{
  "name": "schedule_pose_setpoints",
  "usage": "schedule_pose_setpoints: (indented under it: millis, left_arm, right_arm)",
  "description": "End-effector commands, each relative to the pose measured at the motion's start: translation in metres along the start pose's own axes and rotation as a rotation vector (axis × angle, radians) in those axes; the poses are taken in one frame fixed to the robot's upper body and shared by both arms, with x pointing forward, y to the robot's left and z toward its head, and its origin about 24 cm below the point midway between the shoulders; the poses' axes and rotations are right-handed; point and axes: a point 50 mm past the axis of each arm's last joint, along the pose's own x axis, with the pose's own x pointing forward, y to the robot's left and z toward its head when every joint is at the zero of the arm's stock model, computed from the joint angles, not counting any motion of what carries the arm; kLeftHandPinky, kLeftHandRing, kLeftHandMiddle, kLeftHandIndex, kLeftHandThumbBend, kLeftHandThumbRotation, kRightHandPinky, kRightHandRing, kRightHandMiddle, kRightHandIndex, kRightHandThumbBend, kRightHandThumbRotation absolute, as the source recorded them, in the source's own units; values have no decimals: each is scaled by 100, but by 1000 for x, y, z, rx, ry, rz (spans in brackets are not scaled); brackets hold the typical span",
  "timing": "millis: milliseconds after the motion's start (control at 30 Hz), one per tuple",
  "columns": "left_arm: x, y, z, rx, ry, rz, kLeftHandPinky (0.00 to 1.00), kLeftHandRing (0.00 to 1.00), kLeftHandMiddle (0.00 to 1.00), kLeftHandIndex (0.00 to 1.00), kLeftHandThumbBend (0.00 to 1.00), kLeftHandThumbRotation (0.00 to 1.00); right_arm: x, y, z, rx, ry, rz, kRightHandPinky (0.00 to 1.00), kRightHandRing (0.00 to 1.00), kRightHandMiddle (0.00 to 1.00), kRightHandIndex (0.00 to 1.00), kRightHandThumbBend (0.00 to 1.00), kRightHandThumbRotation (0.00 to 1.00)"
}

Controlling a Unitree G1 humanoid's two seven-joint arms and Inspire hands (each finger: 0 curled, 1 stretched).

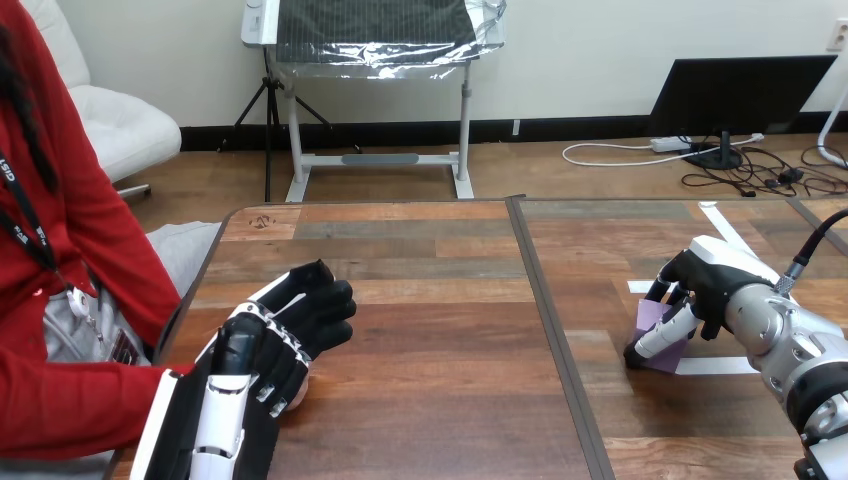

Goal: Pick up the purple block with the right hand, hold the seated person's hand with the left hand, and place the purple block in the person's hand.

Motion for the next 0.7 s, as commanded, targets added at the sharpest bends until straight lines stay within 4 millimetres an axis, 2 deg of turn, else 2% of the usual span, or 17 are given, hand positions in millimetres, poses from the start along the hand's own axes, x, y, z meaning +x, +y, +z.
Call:
schedule_pose_setpoints:
  millis: [0, 433, 667]
  left_arm:
    - [10, -2, 7, -18, -78, -7, 77, 79, 76, 76, 41, 89]
    - [12, 4, 8, -12, -90, 6, 77, 78, 75, 76, 37, 88]
    - [16, 11, 10, 45, -115, 25, 70, 76, 74, 74, 32, 84]
  right_arm:
    - [1, -14, 13, 24, -42, -64, 43, 49, 54, 53, 79, 0]
    - [1, -16, 14, 27, -53, -61, 41, 47, 52, 52, 79, 0]
    - [0, -16, 14, 13, -61, -71, 42, 48, 54, 53, 79, 0]
